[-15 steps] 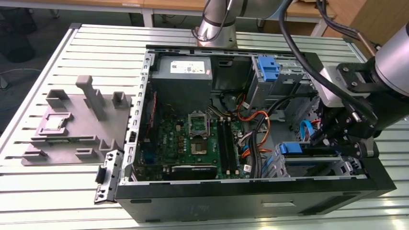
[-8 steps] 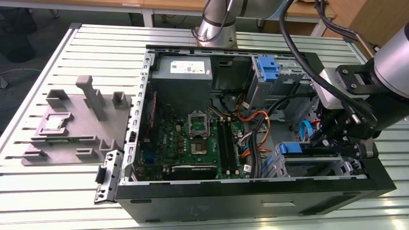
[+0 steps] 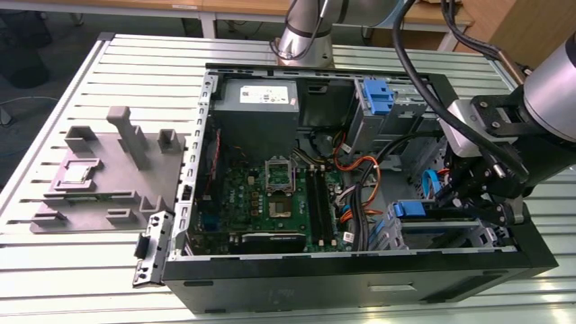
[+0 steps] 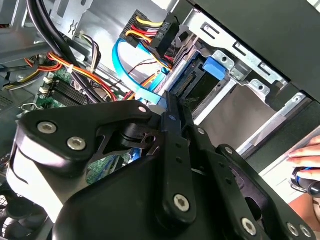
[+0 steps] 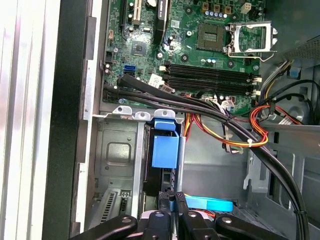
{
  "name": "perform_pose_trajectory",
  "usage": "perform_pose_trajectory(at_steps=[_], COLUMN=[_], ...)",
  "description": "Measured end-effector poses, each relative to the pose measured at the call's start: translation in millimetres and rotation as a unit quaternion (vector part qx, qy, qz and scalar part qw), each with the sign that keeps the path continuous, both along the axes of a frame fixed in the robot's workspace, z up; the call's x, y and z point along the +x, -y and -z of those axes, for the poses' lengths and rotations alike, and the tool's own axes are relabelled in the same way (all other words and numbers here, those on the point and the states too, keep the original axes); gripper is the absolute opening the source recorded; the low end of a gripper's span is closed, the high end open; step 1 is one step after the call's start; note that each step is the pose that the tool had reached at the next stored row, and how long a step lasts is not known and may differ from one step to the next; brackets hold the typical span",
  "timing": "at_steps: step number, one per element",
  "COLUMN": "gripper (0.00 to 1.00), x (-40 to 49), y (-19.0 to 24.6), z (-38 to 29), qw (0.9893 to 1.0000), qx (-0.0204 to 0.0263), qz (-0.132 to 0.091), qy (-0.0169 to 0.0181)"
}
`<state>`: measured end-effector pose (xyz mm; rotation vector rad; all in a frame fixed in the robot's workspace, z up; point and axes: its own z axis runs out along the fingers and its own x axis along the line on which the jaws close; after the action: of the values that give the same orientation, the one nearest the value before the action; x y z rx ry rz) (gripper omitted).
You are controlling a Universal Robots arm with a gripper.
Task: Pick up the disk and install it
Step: 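Insert the first disk wire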
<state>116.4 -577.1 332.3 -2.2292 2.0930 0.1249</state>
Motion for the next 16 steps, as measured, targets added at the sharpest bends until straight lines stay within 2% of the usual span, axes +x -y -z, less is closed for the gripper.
perform_pose_trajectory(at_steps=[16], gripper=[0.16], x=[0.0], y=[0.0], z=[2.5], qw=[1.0000], qx=[0.0003], qz=[0.000], qy=[0.0000])
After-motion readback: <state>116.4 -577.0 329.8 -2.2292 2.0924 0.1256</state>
